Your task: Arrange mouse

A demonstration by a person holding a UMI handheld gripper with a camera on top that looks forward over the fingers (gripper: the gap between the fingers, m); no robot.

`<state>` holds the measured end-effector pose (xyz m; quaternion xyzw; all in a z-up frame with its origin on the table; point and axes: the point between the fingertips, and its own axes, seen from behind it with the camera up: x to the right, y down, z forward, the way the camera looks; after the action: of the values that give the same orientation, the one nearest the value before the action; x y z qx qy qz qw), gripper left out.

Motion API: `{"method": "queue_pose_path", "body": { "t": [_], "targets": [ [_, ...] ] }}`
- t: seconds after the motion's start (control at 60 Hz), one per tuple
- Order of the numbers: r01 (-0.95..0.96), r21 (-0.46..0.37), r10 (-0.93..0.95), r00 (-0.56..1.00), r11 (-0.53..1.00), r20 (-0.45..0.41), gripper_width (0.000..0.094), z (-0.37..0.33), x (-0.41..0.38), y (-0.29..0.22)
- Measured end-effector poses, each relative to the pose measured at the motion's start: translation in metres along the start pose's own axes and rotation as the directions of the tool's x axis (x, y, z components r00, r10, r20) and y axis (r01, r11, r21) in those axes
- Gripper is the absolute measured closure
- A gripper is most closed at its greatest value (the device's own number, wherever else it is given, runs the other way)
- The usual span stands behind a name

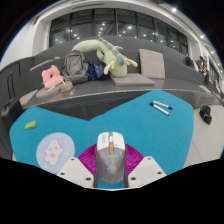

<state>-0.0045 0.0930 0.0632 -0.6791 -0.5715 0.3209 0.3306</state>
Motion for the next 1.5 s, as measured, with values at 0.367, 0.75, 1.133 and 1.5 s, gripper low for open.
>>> {"method": "queue_pose_path", "body": {
  "t": [0.367,0.75,1.133,1.5],
  "targets": [
    [0.044,-0.031,-0.040,0.994,0.999,0.099,0.0581,0.056,-0.220,-0.007],
    [0.089,-0.156,-0.091,0.996,0.984,-0.011,0.0094,0.074,-0.222,0.056],
    [0.071,-0.113,-0.071,0.997,0.991,-0.002,0.0087,-0.086,-0.187,0.032],
    [0.084,-0.113,-0.087,0.996,0.990,-0.022,0.0086,-0.174,-0.128,0.077]
  ]
}}
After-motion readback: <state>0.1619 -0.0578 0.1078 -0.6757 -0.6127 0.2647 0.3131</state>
